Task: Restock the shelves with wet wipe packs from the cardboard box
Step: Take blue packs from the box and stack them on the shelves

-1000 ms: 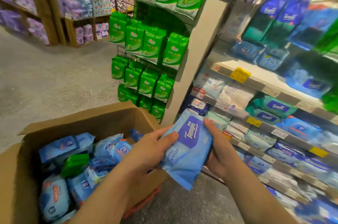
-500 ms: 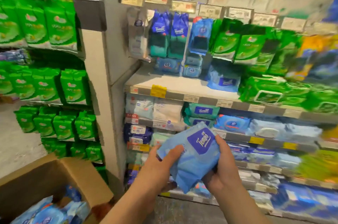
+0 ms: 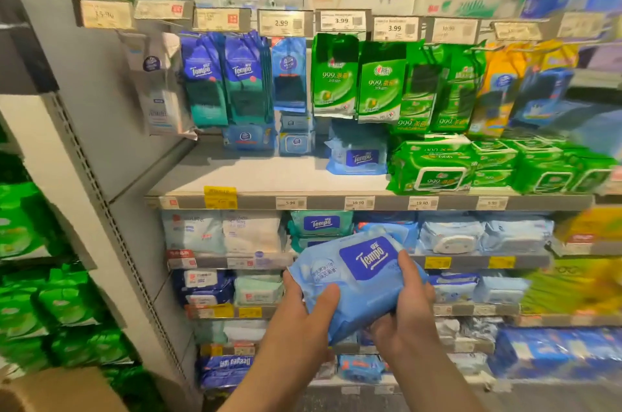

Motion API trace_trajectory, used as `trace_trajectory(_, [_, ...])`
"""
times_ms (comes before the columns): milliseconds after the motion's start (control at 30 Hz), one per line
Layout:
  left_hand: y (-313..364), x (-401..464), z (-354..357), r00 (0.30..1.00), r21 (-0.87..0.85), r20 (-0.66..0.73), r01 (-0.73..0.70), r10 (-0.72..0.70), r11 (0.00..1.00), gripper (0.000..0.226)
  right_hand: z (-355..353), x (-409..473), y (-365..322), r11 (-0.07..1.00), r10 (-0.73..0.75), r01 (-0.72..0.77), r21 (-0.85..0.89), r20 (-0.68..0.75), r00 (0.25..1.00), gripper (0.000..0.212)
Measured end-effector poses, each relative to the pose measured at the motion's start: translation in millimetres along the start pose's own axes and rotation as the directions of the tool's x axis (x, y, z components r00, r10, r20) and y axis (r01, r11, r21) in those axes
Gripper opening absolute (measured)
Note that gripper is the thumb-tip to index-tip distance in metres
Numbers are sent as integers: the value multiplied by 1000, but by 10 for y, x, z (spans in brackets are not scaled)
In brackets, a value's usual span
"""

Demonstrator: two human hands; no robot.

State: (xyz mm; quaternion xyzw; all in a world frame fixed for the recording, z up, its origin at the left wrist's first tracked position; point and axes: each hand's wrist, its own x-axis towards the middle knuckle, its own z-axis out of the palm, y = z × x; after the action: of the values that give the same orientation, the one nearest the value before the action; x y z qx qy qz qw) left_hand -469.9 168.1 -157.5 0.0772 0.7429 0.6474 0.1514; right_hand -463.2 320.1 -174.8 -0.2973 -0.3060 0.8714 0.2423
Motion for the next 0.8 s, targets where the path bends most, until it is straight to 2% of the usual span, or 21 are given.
trace_trajectory(100, [47,288,55,999,-32,17,31,-30,999,46,36,196,-25,998,47,-46,-47,28,999,61])
trace_trajectory(233, [90,733,113,996,-165,60,82,-73,983,30,170,486,-126,982,-4,24,-185,111,994,48])
trace_trajectory(333, [151,1153,101,998,-157,60,23,-14,987,48,387,731,-196,973,-55,80,-216,120,991,76])
trace_trajectory(367, [186,1295,79,999,-141,46,-4,10,990,58,467,807,-213,968,-85,109,-224,114,990,79])
trace_trajectory(433, [250,1574,47,998,-120,45,-35,41,992,63,598,963,-254,954,-145,166,-248,101,984,60])
trace_trajectory(500, [324,1804,20,993,-96,55,-100,105,990,44,707,1087,-291,941,-187,203,-272,83,979,39])
trace_trajectory(567, [404,1982,-7,976,-70,88,-192,198,979,34,809,1212,-315,922,-220,229,-312,64,973,33])
trace_trajectory(700, [541,2292,-31,935,-46,160,-312,315,949,49,921,1409,-365,877,-306,302,-374,51,951,17])
trace_trajectory(800, [536,2589,16,922,31,173,-357,347,934,66,982,1599,-411,787,-380,373,-491,89,921,28])
